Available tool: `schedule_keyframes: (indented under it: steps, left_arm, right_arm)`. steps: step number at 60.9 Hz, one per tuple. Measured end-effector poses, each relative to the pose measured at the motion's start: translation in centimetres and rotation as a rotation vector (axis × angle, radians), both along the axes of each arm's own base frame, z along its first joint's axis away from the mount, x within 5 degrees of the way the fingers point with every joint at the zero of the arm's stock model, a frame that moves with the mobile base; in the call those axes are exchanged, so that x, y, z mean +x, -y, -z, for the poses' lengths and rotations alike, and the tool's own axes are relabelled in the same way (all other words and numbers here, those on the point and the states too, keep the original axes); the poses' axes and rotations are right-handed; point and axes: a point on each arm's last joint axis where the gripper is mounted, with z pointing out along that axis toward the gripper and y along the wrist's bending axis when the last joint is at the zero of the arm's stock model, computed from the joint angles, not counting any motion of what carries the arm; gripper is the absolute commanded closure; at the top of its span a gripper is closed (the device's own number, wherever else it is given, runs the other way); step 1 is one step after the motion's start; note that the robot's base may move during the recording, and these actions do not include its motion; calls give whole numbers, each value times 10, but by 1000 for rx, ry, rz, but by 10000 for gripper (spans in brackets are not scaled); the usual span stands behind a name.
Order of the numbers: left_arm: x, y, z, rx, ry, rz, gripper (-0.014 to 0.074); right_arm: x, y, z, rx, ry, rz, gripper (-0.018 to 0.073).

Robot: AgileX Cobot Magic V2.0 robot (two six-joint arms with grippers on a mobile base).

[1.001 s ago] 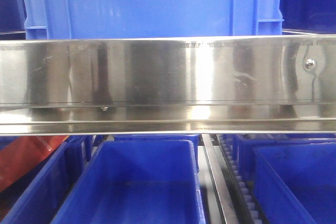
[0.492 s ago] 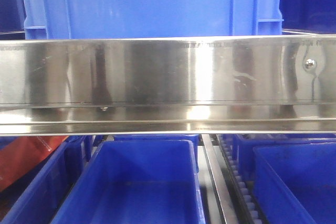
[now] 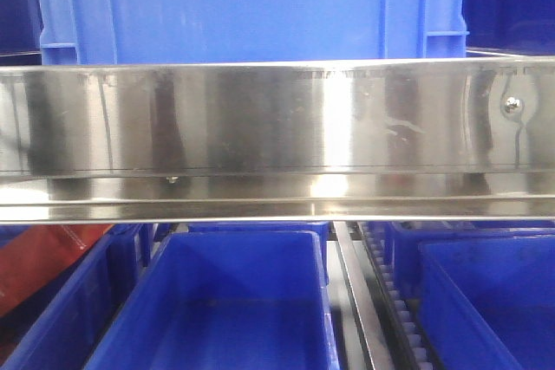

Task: Place cylindrical capacitor in blue bin on shelf
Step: 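Lower the left gripper into a blue bin and release the orange cylinder, then lower the right gripper into the same bin and release the capacitor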

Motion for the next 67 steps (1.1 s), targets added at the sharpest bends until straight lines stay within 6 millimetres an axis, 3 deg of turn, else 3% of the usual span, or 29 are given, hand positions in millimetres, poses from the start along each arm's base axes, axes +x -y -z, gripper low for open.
schedule_keyframes:
  steps: [8, 17, 22, 29, 38, 43, 54, 67]
  left_arm:
    - [36, 29, 29, 43, -80, 10, 707]
    - [63, 51, 68, 92, -174, 16, 699]
    - [72, 58, 83, 110, -208, 17, 633]
    - [79, 63, 96, 128, -233, 17, 428]
    - [81, 64, 98, 127, -235, 18, 157]
    - [81, 65, 97, 123, -229, 18, 80]
    - [81, 64, 96, 121, -225, 18, 57]
    - [65, 53, 74, 106, -206, 15, 108]
  right_arm:
    - [0, 0, 0, 0, 2, 0, 690]
    - [0, 0, 0, 4, 1, -1, 690]
    - [0, -1, 0, 16, 0, -6, 690]
    - [0, -1, 0, 23, -1, -9, 690]
    - [0, -1, 0, 26, -1, -10, 690]
    - [0, -1, 0, 26, -1, -10, 690]
    - [0, -1, 0, 26, -1, -10, 690]
    - [0, -1, 0, 25, -4, -10, 690]
